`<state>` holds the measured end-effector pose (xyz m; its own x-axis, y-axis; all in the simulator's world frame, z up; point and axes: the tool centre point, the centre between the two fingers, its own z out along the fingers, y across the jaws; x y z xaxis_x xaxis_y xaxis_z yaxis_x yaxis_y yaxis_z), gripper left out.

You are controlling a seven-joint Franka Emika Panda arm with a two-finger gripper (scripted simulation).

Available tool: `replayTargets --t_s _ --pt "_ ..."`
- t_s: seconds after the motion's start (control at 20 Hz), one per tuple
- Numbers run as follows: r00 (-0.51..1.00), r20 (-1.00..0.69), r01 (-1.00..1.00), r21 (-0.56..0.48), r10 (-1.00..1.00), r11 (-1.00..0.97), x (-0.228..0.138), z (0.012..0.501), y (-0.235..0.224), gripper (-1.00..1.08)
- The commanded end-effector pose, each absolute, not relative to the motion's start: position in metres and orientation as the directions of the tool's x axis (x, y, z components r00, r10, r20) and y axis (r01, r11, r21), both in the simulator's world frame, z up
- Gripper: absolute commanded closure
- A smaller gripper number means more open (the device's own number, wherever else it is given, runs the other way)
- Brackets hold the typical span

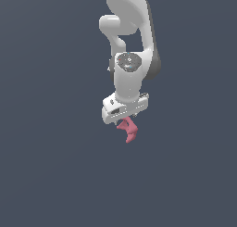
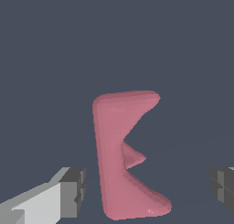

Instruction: Pick up the object and move it to a goal position.

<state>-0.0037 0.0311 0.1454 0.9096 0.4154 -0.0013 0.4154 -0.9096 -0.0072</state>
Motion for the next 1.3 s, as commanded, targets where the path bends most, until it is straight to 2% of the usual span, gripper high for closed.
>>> replayTargets --t_s 0.0,0.6,1.25 --pt "0.889 -0.001 0.457 -0.004 0.457 -0.889 -0.004 0.143 0.035 -0.92" --pt "0.864 0.0 0.503 -0.001 0.503 -0.864 -0.004 0.138 0.039 -0.92" --pt "0.861 0.0 0.508 0.0 0.508 -0.861 -0.004 0.091 0.039 -0.92"
